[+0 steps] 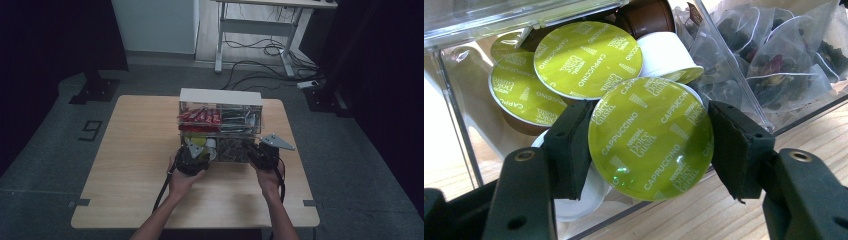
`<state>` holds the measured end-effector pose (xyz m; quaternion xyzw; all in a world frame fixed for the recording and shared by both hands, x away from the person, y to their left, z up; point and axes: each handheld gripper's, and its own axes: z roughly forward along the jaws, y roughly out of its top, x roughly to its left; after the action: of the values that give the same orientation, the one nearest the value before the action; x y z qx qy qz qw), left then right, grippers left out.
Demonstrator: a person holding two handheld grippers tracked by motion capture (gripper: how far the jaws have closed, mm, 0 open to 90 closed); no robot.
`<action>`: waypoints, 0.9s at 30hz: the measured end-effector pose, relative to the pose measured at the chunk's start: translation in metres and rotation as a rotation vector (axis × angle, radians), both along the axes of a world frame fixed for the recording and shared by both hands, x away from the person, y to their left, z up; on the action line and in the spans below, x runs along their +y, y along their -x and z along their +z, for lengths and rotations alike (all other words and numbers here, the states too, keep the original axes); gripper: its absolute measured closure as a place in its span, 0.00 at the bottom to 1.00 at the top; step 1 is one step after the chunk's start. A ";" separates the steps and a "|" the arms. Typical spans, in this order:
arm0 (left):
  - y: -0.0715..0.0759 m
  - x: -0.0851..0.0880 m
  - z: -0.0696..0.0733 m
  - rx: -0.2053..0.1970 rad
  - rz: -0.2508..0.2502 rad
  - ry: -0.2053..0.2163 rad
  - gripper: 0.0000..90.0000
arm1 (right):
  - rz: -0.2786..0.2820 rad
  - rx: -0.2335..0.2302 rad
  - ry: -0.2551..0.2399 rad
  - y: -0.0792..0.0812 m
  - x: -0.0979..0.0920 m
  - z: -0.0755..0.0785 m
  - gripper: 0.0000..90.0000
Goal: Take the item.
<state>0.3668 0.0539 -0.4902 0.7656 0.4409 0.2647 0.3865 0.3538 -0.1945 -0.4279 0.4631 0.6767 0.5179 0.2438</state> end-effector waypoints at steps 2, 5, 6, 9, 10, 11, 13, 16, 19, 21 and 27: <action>0.000 0.000 0.000 0.002 -0.001 -0.001 0.42 | 0.000 0.000 0.001 0.000 0.000 0.000 0.96; 0.001 0.002 0.002 0.002 -0.001 -0.004 0.42 | 0.000 -0.001 0.002 0.000 0.000 0.000 0.96; 0.001 0.003 0.002 0.001 0.002 -0.001 0.42 | -0.001 -0.001 0.002 0.000 0.000 0.000 0.96; 0.002 0.006 0.005 -0.006 0.003 0.011 0.42 | -0.002 0.000 0.001 0.000 0.000 0.000 0.96; 0.003 0.007 0.006 -0.004 0.001 0.016 0.42 | -0.002 0.000 0.000 0.000 0.000 0.000 0.96; 0.003 0.007 0.006 -0.004 0.000 0.020 0.42 | -0.002 0.000 0.000 0.000 0.000 0.000 0.96; 0.005 0.008 0.008 -0.007 -0.005 0.022 0.42 | -0.003 -0.001 -0.001 0.000 0.000 0.000 0.96; 0.007 0.010 0.010 -0.014 -0.011 0.021 0.42 | -0.003 0.000 0.000 0.000 0.000 0.000 0.96; 0.009 0.012 0.014 -0.021 -0.011 0.025 0.42 | -0.003 -0.002 0.001 0.000 0.000 0.000 0.96; 0.011 0.014 0.018 -0.029 -0.014 0.030 0.42 | -0.004 -0.003 0.001 0.000 0.000 0.000 0.96; 0.016 0.018 0.025 -0.040 -0.016 0.040 0.42 | -0.005 -0.003 0.007 0.000 0.000 0.000 0.96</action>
<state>0.3509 0.0717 -0.4651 0.7557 0.4321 0.2682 0.4126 0.3536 -0.1940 -0.4281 0.4629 0.6770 0.5157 0.2477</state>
